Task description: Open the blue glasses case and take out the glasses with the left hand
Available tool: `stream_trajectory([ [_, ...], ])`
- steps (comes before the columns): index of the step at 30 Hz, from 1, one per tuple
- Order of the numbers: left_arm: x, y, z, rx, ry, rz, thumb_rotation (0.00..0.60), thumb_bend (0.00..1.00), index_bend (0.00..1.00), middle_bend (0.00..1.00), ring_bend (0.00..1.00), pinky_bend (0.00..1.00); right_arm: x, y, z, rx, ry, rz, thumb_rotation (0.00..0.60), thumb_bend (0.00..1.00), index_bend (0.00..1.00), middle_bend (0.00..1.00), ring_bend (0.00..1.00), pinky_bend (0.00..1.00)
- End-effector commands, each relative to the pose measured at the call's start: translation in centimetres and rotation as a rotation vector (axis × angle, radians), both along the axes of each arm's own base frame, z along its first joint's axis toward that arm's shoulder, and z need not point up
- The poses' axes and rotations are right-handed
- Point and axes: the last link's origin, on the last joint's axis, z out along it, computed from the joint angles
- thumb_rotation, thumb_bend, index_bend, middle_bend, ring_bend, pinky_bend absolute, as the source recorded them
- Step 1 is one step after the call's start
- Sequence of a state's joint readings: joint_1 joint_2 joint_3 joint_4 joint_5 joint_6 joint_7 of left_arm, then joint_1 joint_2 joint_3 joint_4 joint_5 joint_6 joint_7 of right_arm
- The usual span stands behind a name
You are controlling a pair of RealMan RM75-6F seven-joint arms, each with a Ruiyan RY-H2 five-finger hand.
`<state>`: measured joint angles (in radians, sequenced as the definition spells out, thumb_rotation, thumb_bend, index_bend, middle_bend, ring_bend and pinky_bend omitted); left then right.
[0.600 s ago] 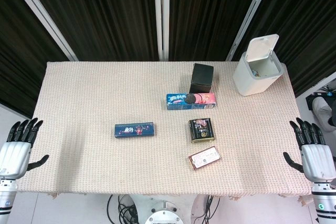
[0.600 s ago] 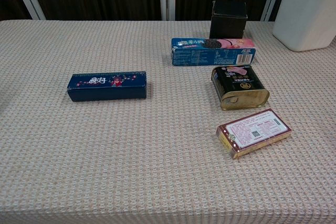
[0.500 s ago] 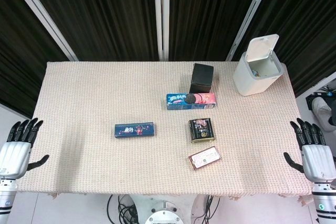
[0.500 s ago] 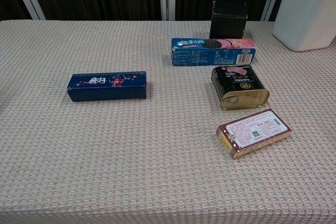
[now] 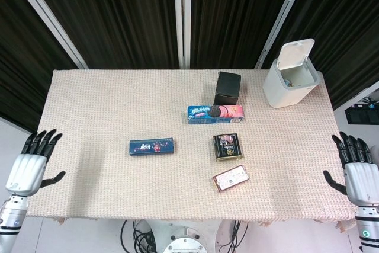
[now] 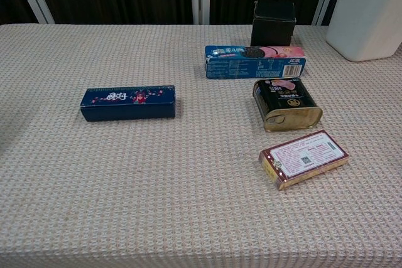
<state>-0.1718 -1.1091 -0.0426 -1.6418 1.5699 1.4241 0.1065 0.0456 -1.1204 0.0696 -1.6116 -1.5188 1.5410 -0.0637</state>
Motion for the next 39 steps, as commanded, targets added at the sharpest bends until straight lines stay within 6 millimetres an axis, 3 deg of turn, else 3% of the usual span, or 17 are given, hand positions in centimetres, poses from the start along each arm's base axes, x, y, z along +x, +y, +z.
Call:
stream_trajectory([
  [1,2.0,1.2,-1.1,-0.052,0.048,-0.083,0.6,0.16,0.11,0.09,0.01,0.11,-0.1,0.0,0.1,0.002,0.013,-0.001,0.6,0.2,0.0,0.0,0.0,0.0],
  [10,9.5,5.6,-6.0,-0.221,0.01,-0.185,0.6,0.17,0.11,0.13,0.05,0.16,0.0,-0.2,0.6,-0.014,0.001,0.011,0.6,0.2,0.0,0.0,0.0,0.0],
  [16,11.8,7.9,-9.7,-0.295,-0.05,-0.158,0.6,0.21,0.11,0.15,0.06,0.16,0.1,-0.3,0.8,-0.017,-0.003,0.012,0.6,0.2,0.0,0.0,0.0,0.0],
  [21,12.3,8.8,-11.7,-0.304,-0.068,-0.132,0.6,0.33,0.17,0.23,0.1,0.13,-0.2,-0.3,0.9,-0.019,-0.006,0.003,0.6,0.21,0.0,0.0,0.0,0.0],
  [39,11.8,10.0,-14.6,-0.332,-0.025,-0.041,0.6,0.33,0.17,0.22,0.11,0.15,-0.4,-0.6,1.0,-0.034,-0.019,-0.002,0.6,0.22,0.0,0.0,0.0,0.0],
])
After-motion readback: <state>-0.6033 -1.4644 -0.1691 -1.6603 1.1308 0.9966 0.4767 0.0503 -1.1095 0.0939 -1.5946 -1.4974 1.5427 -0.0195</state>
